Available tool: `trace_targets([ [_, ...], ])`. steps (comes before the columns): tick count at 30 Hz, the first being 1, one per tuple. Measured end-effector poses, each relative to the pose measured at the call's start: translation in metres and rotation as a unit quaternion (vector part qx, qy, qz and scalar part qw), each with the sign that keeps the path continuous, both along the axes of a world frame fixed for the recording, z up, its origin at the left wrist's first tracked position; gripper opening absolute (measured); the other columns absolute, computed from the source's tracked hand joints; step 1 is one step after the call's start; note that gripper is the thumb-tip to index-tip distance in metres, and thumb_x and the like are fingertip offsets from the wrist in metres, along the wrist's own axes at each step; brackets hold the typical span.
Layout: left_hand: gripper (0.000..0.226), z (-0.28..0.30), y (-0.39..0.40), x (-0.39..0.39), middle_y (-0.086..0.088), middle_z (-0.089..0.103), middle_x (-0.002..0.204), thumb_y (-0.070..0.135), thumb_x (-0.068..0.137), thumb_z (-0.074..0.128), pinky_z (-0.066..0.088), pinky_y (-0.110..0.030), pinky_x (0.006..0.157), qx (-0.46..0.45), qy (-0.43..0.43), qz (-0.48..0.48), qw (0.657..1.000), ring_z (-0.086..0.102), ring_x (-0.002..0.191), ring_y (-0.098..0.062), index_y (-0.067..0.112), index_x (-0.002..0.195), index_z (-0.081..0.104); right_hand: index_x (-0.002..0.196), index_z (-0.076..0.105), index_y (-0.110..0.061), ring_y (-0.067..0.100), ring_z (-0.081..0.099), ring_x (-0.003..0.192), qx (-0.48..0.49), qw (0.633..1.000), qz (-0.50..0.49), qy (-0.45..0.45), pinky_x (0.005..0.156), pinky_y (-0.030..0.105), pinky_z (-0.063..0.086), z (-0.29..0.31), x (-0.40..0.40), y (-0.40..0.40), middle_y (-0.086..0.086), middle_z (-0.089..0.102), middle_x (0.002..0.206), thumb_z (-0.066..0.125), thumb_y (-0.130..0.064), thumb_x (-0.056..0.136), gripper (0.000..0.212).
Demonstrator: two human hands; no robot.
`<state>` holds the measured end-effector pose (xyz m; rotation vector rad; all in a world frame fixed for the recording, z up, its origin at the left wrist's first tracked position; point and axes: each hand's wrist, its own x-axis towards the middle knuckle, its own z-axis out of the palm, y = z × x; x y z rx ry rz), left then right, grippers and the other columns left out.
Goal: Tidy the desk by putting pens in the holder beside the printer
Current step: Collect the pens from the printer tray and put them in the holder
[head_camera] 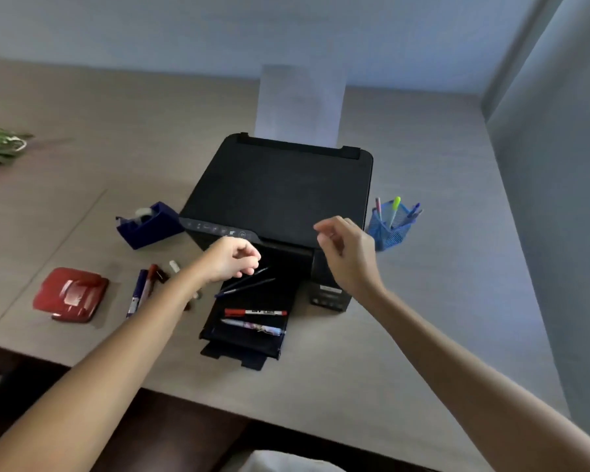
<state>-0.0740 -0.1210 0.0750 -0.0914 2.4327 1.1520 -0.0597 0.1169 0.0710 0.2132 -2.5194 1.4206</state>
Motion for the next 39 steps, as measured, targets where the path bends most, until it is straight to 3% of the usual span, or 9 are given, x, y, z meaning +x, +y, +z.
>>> trace_targets([
  [6,0.023,-0.085,-0.042,0.022,-0.009,0.07,0.111,0.012,0.093,0.052,0.047,-0.031,0.088,-0.167,0.034,0.023,0.985,0.063,0.106,-0.025,0.012,0.108,0.07,0.095,0.068,-0.007,0.002,0.051,0.064,0.109,0.978,0.16,-0.08,0.062,0.007,0.038,-0.065,0.044,-0.056,0.001,0.06,0.085,0.056,-0.003,0.09,0.013],
  [10,0.029,-0.107,-0.039,0.007,-0.018,0.066,0.119,0.008,0.094,0.048,0.047,-0.033,0.09,-0.197,0.068,0.015,0.978,0.061,0.111,-0.035,0.009,0.118,0.065,0.103,0.064,-0.007,0.026,0.061,0.078,0.198,0.951,0.172,-0.161,0.071,0.036,0.054,-0.098,0.042,-0.086,0.009,0.06,0.098,0.051,-0.003,0.091,0.019],
  [13,0.026,-0.119,-0.044,-0.006,-0.018,0.061,0.122,0.007,0.094,0.047,0.047,-0.034,0.088,-0.226,0.066,-0.037,0.971,0.059,0.11,-0.036,0.005,0.114,0.063,0.115,0.061,-0.006,0.033,0.059,0.093,0.272,0.926,0.179,-0.191,0.079,0.045,0.053,-0.107,0.034,-0.109,0.014,0.058,0.11,0.05,-0.003,0.091,0.026],
  [19,0.043,-0.128,-0.054,-0.019,-0.018,0.047,0.134,-0.004,0.087,0.052,0.047,-0.042,0.097,-0.326,0.115,-0.168,0.923,0.047,0.125,-0.037,0.001,0.13,0.047,0.117,0.057,-0.007,0.032,0.049,0.112,0.4,0.871,0.185,-0.216,0.087,0.04,0.048,-0.118,0.025,-0.132,0.013,0.054,0.115,0.053,-0.003,0.09,0.028],
  [24,0.043,-0.127,-0.066,-0.019,-0.025,0.053,0.126,-0.014,0.084,0.046,0.05,-0.045,0.093,-0.299,0.115,-0.166,0.933,0.055,0.116,-0.041,-0.004,0.126,0.04,0.117,0.052,0.0,0.034,0.05,0.108,0.396,0.878,0.165,-0.212,0.091,0.038,0.042,-0.116,0.025,-0.129,0.02,0.049,0.119,0.046,0.003,0.09,0.028],
  [28,0.027,-0.124,-0.067,-0.013,-0.026,0.062,0.111,0.001,0.092,0.044,0.051,-0.047,0.081,-0.239,0.106,-0.196,0.945,0.062,0.1,-0.042,0.0,0.118,0.042,0.109,0.051,0.0,0.035,0.056,0.086,0.342,0.909,0.093,-0.217,0.073,0.035,0.048,-0.114,0.038,-0.11,0.019,0.05,0.109,0.045,0.011,0.083,0.029],
  [32,0.043,-0.132,-0.062,-0.011,-0.016,0.055,0.123,0.035,0.094,0.051,0.048,-0.043,0.091,-0.267,0.088,-0.236,0.93,0.053,0.115,-0.035,0.009,0.127,0.043,0.11,0.051,-0.004,0.032,0.054,0.086,0.338,0.916,0.105,-0.188,0.071,0.033,0.046,-0.11,0.064,-0.106,0.015,0.052,0.104,0.049,-0.006,0.085,0.025],
  [36,0.036,-0.136,-0.06,-0.012,-0.017,0.05,0.129,0.026,0.098,0.044,0.044,-0.045,0.095,-0.313,0.113,-0.267,0.904,0.048,0.122,-0.036,0.006,0.128,0.046,0.123,0.048,-0.01,0.03,0.05,0.104,0.391,0.89,0.145,-0.186,0.088,0.039,0.048,-0.115,0.075,-0.121,0.013,0.05,0.118,0.058,-0.028,0.089,0.039],
  [39,0.032,-0.132,-0.065,-0.006,-0.017,0.047,0.131,0.021,0.1,0.039,0.042,-0.045,0.097,-0.338,0.12,-0.28,0.891,0.045,0.124,-0.035,0.004,0.126,0.047,0.125,0.047,-0.008,0.032,0.047,0.111,0.423,0.874,0.145,-0.192,0.093,0.041,0.045,-0.119,0.072,-0.131,0.015,0.048,0.123,0.058,-0.027,0.091,0.041],
])
